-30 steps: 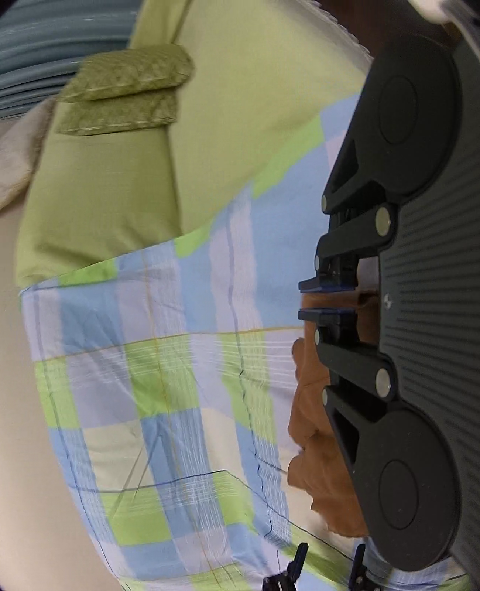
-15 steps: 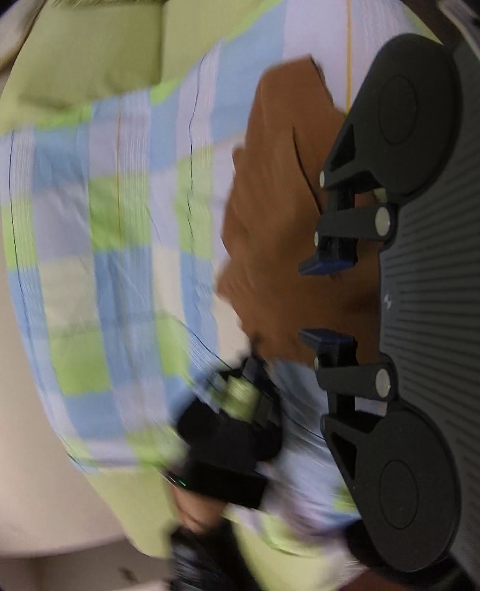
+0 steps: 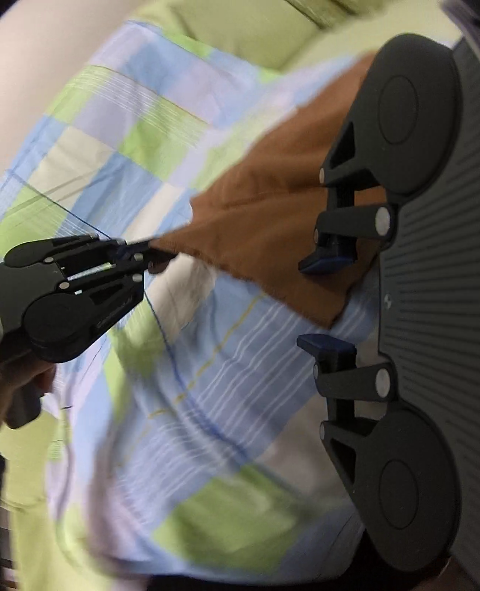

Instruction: Fold clothes

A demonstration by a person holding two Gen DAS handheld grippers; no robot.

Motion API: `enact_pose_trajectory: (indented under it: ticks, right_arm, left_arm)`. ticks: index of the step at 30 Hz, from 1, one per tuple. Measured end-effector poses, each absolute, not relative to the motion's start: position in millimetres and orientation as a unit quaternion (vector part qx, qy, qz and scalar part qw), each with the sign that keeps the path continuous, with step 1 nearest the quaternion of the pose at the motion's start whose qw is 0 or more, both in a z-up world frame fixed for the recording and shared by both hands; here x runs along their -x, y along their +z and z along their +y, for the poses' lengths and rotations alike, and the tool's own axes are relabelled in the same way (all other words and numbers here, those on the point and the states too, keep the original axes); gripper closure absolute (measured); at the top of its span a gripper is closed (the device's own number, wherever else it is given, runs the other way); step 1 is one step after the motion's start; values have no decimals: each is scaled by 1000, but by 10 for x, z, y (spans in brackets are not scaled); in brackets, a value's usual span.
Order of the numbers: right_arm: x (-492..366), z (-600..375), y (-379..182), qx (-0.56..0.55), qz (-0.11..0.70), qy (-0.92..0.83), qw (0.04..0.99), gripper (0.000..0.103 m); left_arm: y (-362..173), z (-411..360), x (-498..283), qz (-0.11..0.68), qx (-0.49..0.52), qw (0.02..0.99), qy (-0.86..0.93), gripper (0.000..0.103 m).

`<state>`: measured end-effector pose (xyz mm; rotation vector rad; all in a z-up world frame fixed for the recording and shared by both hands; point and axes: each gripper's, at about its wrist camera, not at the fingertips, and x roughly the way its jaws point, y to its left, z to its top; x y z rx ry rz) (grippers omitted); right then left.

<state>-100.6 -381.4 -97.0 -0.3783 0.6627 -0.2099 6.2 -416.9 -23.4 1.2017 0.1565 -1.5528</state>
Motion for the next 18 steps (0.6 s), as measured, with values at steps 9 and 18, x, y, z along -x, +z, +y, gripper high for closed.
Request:
enact_pose_trajectory:
  ticks: [9,18]
  right_arm:
    - [1440,-4053,-319,123,278,-71,950,100]
    - [1771,-4136,740,139,187,-47,971,100]
  left_arm:
    - [36,-3765,63,53,-467,608,-640,101]
    - [860,-3328,214,30,-380,712,-589,101]
